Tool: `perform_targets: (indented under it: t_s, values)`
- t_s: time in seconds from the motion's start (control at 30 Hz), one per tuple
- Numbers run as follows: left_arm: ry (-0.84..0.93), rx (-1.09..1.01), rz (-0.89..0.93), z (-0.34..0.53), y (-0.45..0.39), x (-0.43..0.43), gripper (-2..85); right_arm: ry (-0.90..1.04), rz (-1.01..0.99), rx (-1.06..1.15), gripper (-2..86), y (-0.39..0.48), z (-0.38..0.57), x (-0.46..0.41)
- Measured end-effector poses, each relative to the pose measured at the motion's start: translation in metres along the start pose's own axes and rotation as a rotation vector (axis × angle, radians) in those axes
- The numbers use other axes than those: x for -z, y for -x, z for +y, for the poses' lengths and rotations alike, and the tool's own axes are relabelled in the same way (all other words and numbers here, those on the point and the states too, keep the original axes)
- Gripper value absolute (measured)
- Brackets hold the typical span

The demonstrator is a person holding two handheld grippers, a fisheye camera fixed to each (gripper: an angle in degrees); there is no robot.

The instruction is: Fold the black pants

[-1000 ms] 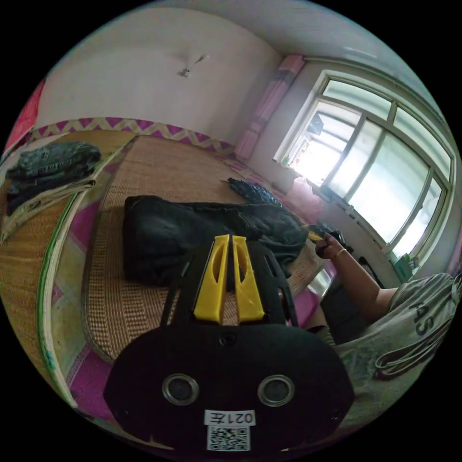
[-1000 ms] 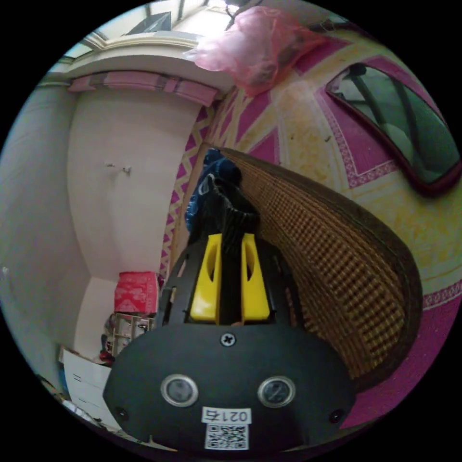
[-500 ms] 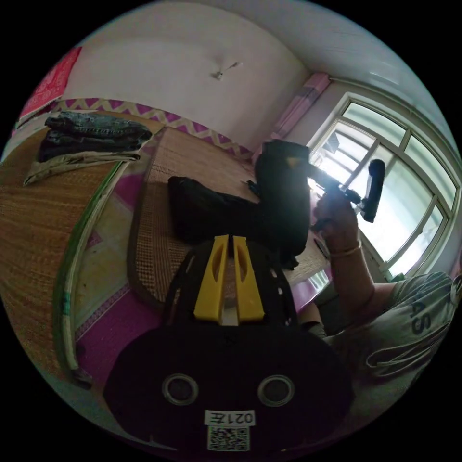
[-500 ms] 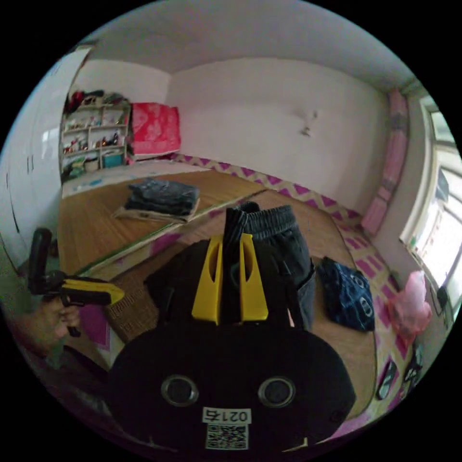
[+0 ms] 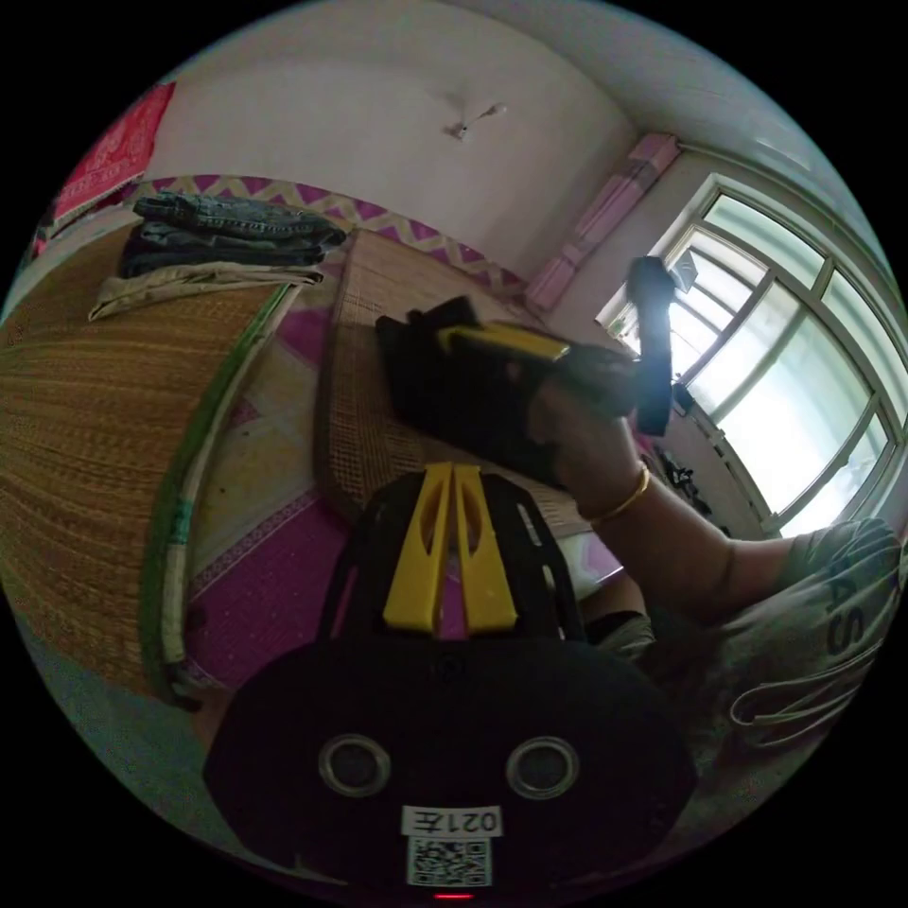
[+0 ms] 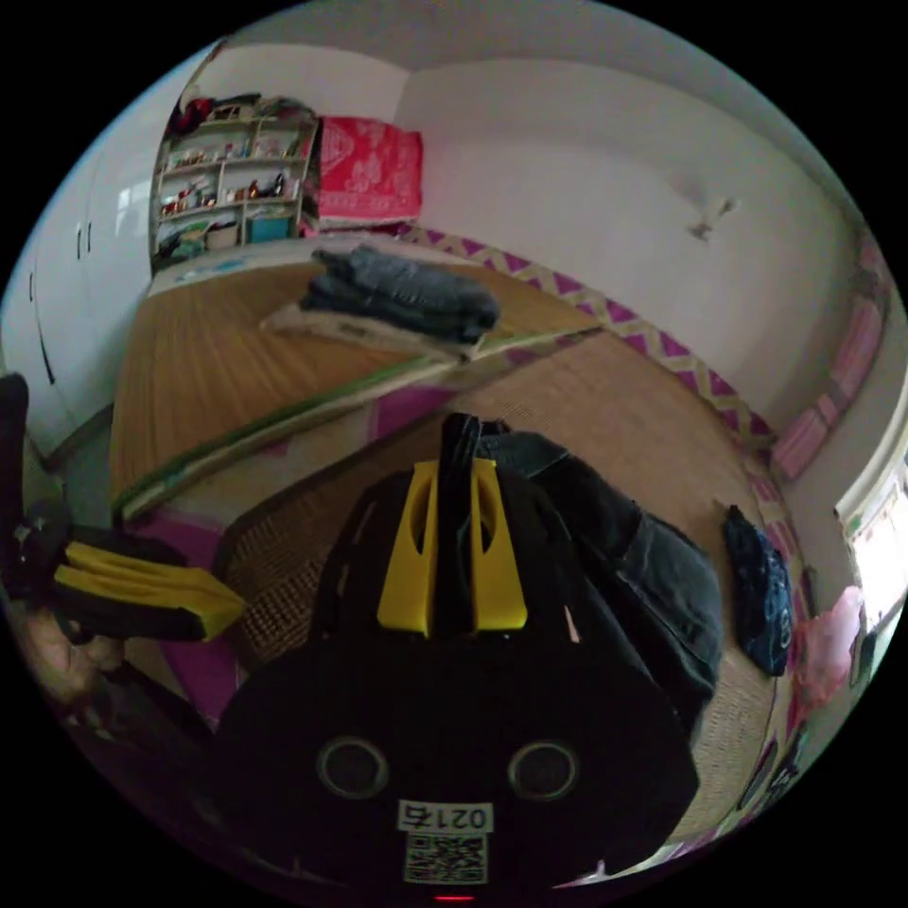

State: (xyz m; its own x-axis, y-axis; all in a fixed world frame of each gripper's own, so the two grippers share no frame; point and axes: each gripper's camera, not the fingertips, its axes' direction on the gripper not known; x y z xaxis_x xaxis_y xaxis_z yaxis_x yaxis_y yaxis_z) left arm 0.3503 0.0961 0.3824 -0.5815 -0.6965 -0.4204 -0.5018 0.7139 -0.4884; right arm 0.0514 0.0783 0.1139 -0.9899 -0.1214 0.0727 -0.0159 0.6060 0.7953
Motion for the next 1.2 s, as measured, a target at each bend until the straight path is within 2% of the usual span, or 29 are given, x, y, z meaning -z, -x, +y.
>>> perform_targets:
  t_s: [0.03,0.2,0.43,0.6,0.67,0.77,0.8,0.87,0.97,1.2]
  values:
    - [0.003,-0.002,-0.016,-0.003,0.001,-0.002,-1.0,0.045,-0.046,-0.004,5.7,0.001,0.004,-0.018]
    - [0.008,-0.037,-0.058,-0.017,0.006,-0.009,-0.9,0.005,-0.117,-0.007,6.7,-0.02,0.014,-0.026]
    - [-0.011,-0.022,-0.031,-0.066,0.029,-0.025,-0.6,0.021,-0.512,-0.049,10.6,-0.099,0.044,0.005]
    - [-0.011,-0.081,-0.056,-0.118,0.041,-0.051,4.2,-0.02,-0.334,-0.169,10.9,-0.186,0.092,0.038]
    - [0.031,-0.053,-0.085,-0.147,0.058,-0.071,8.6,-0.029,-0.184,-0.291,11.5,-0.241,0.118,0.048]
    - [0.113,0.046,-0.043,-0.177,0.093,-0.098,13.0,0.0,-0.12,-0.49,13.0,-0.321,0.148,0.04]
    - [0.133,0.069,-0.018,-0.182,0.1,-0.104,14.0,0.011,-0.148,-0.531,13.2,-0.337,0.154,0.034]
    - [0.211,0.154,0.139,-0.195,0.127,-0.129,17.3,0.055,-0.396,-0.679,14.4,-0.393,0.173,0.0]
    - [0.262,0.186,0.221,-0.207,0.143,-0.153,17.5,0.098,-0.691,-0.827,15.6,-0.434,0.192,-0.049]
    - [0.336,0.218,0.186,-0.234,0.16,-0.172,10.0,0.126,-0.833,-0.89,7.9,-0.455,0.192,-0.1]
